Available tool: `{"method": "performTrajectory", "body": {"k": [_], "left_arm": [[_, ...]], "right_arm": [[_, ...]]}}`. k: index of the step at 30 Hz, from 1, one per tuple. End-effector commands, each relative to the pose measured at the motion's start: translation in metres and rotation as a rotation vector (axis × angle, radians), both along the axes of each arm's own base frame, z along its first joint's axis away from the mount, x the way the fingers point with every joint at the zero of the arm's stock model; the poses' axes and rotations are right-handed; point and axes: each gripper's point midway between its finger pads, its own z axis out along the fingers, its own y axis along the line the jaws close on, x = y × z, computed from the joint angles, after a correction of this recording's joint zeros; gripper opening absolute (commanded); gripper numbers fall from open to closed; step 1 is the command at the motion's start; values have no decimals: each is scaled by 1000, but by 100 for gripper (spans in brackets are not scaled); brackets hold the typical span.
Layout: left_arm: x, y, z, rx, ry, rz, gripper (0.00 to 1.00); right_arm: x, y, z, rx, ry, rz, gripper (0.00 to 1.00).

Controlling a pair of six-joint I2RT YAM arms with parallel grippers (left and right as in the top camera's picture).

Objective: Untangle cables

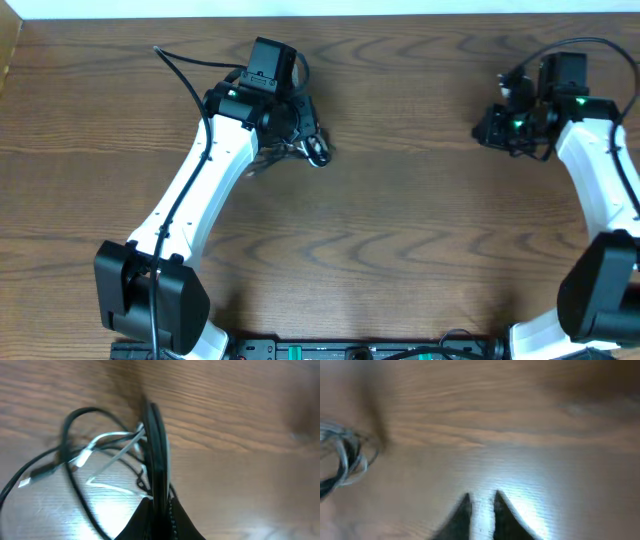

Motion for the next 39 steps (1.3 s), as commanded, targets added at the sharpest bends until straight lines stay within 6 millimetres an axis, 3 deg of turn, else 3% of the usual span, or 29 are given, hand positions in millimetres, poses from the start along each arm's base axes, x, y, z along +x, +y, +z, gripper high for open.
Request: {"method": "performTrajectory", "body": {"k": [1, 4, 5, 16, 19, 24, 28, 34, 39], "left_arm": [[-6, -23, 25, -95, -69, -179, 7], [-14, -40, 33, -168, -91, -306, 8], [-17, -45, 36, -191, -99, -347, 7], [-17, -44, 40, -220, -112, -382, 7], [-21, -52, 46, -278, -111, -412, 7], [-28, -64, 60, -400, -109, -458, 7], [-29, -61, 71, -489, -90, -452, 8], [-18, -42, 71, -523, -39, -327, 8], [-15, -39, 72, -536, -20, -286, 8]], "right_arm": [[3, 40, 20, 91, -102, 180, 38], [6, 57, 27, 116, -147, 233, 58], [7, 62, 28, 119, -157, 247, 60], [-5, 126, 38, 137, -250, 464, 66], [-13, 140, 33, 114, -254, 524, 66], [-15, 145, 7, 12, -204, 539, 64], [-13, 144, -8, 7, -169, 535, 62], [-10, 142, -13, 22, -146, 502, 61], [1, 145, -7, 85, -105, 354, 60]]}}
